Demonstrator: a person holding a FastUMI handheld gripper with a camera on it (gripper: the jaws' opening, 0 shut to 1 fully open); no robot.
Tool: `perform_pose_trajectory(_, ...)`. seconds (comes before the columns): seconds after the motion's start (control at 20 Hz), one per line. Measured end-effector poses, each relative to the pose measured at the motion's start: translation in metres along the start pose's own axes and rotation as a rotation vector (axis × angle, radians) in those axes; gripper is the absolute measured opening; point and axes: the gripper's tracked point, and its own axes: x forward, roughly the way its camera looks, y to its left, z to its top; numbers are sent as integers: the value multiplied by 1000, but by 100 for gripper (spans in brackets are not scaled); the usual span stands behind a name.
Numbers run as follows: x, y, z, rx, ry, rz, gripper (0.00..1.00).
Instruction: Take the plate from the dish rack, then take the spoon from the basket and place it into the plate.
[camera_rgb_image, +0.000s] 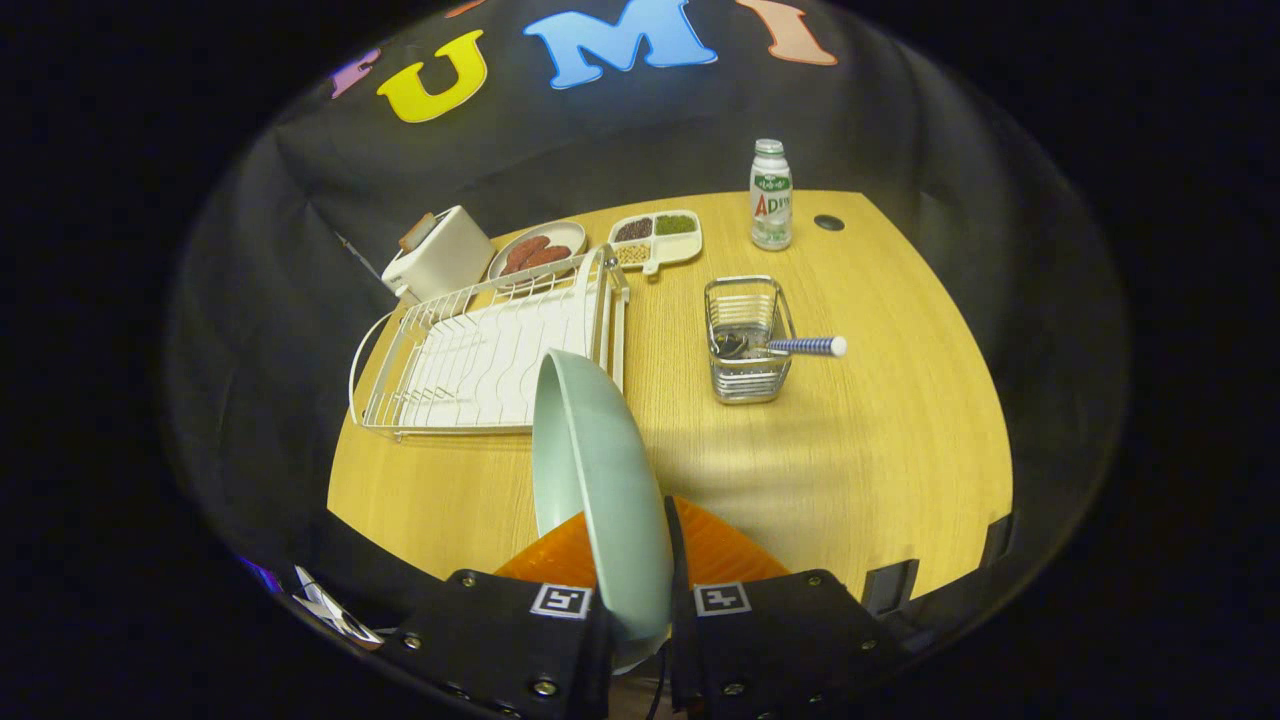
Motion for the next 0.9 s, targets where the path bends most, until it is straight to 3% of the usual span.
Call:
perform_pose_trajectory(0.3,31,-4,-38,50,29,87,23)
perform_pose_trajectory(0.7,70,3,-70,311,78,268,23)
perform_pose_trajectory(0.9,82,2,-73,334,77,312,25)
